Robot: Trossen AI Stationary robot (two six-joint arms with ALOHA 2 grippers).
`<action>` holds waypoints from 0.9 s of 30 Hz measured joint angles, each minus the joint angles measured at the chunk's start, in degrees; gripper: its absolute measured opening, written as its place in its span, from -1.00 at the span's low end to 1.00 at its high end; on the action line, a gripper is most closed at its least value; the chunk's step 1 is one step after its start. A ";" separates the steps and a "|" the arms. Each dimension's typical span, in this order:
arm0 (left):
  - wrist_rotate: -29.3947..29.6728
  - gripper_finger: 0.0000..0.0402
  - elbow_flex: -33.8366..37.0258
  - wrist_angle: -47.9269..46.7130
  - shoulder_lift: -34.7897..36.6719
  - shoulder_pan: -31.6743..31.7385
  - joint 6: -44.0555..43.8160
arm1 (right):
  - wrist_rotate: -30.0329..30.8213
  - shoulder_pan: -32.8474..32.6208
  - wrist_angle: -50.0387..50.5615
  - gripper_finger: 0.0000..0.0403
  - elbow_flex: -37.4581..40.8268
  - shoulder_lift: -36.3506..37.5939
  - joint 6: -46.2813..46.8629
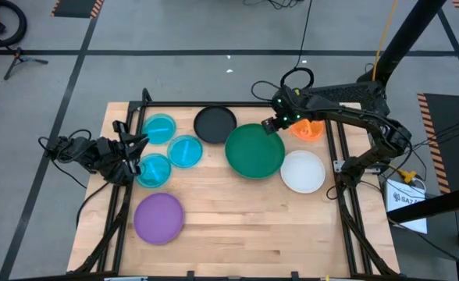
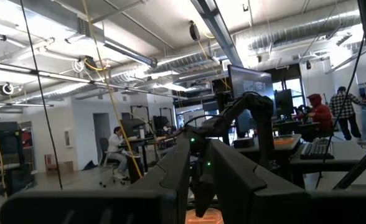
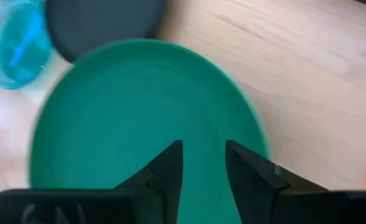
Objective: Stack plastic plates
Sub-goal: Stack the black plate on the green plate
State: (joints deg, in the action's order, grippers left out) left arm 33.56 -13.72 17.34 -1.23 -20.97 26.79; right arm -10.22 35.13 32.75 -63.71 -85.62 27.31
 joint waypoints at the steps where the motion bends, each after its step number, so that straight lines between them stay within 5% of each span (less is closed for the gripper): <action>1: 0.00 -0.64 0.00 0.00 0.00 0.02 0.00 | 0.03 -1.02 -1.07 -0.43 -0.01 0.00 0.20; 18: 0.00 -0.64 0.00 0.03 0.00 0.02 0.00 | 14.45 -15.68 -6.06 -0.43 -0.01 0.00 1.89; 27: 0.00 -0.64 0.00 0.03 0.00 0.00 0.00 | 16.49 -21.28 -10.04 -0.43 -0.01 0.00 2.65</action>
State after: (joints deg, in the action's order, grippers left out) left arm 33.56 -13.72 17.37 -1.23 -20.97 26.79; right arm 6.27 13.85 22.72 -63.72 -85.62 29.96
